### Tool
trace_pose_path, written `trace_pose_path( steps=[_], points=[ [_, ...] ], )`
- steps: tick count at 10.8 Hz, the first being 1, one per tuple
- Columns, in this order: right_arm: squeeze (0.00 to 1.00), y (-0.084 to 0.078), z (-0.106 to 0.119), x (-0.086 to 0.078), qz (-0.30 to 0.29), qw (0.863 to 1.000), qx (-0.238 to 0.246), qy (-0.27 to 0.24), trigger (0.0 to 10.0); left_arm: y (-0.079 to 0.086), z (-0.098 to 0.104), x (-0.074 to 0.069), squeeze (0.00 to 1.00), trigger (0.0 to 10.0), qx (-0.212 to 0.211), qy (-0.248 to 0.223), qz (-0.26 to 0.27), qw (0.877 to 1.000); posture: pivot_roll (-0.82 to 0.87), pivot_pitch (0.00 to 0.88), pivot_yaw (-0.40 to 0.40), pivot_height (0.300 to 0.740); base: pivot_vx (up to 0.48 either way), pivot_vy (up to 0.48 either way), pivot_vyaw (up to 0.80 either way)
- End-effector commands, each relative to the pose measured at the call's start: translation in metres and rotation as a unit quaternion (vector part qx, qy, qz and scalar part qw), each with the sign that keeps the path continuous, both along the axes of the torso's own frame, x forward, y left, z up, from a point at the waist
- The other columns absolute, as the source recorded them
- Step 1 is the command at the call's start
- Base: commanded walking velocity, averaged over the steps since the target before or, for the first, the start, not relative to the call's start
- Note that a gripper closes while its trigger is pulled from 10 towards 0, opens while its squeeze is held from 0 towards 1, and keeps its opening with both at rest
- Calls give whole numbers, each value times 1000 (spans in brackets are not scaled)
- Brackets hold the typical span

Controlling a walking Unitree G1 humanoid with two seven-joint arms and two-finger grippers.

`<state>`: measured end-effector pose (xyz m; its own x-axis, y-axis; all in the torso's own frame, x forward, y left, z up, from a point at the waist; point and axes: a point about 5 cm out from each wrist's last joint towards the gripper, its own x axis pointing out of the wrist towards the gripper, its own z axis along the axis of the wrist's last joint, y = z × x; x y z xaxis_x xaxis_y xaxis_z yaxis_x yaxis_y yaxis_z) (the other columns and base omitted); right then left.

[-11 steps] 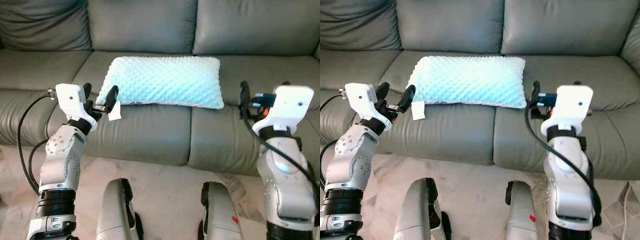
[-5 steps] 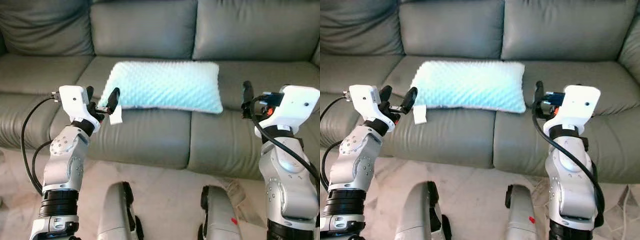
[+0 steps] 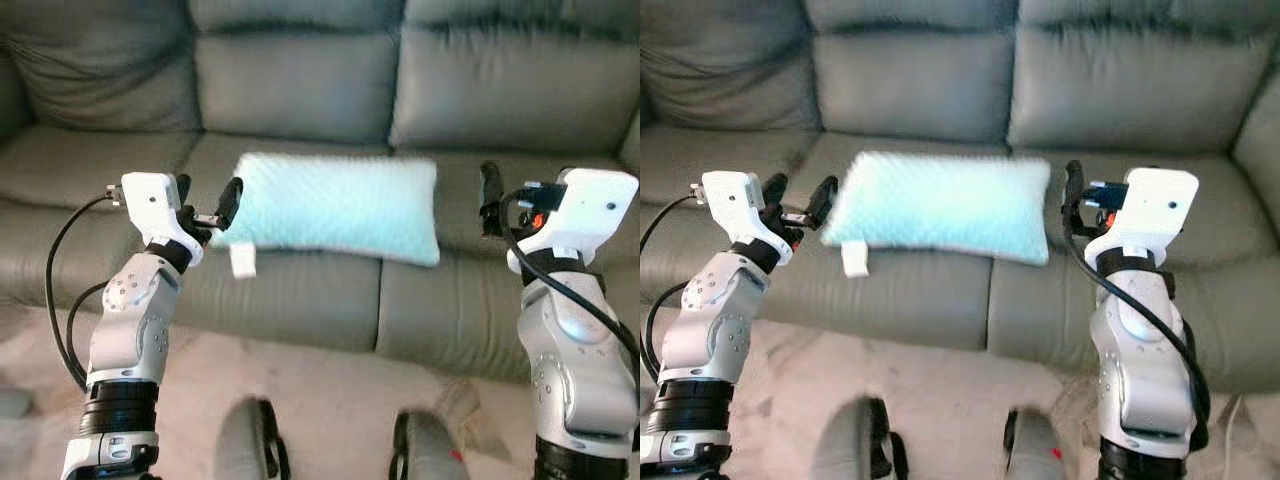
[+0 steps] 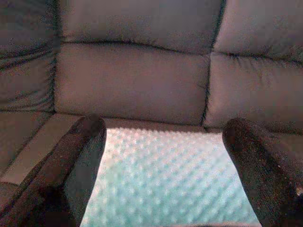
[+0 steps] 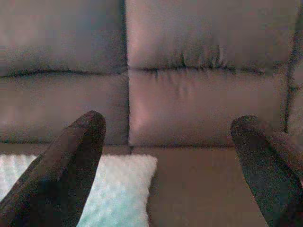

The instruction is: Move the pillow to the sofa

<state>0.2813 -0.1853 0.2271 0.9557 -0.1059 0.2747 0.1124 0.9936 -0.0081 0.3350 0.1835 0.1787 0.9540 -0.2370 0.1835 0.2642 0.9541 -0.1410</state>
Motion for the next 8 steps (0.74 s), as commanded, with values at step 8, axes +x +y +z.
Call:
trace_pose_path(
  steps=[8],
  points=[
    [0, -7, -5, 4, -10, 1000, 18, 14, 10000, 9, 0, 18, 0, 10000, -11, 60, 10, 998, -190, 153, 72, 740, 0, 0, 0]
  ],
)
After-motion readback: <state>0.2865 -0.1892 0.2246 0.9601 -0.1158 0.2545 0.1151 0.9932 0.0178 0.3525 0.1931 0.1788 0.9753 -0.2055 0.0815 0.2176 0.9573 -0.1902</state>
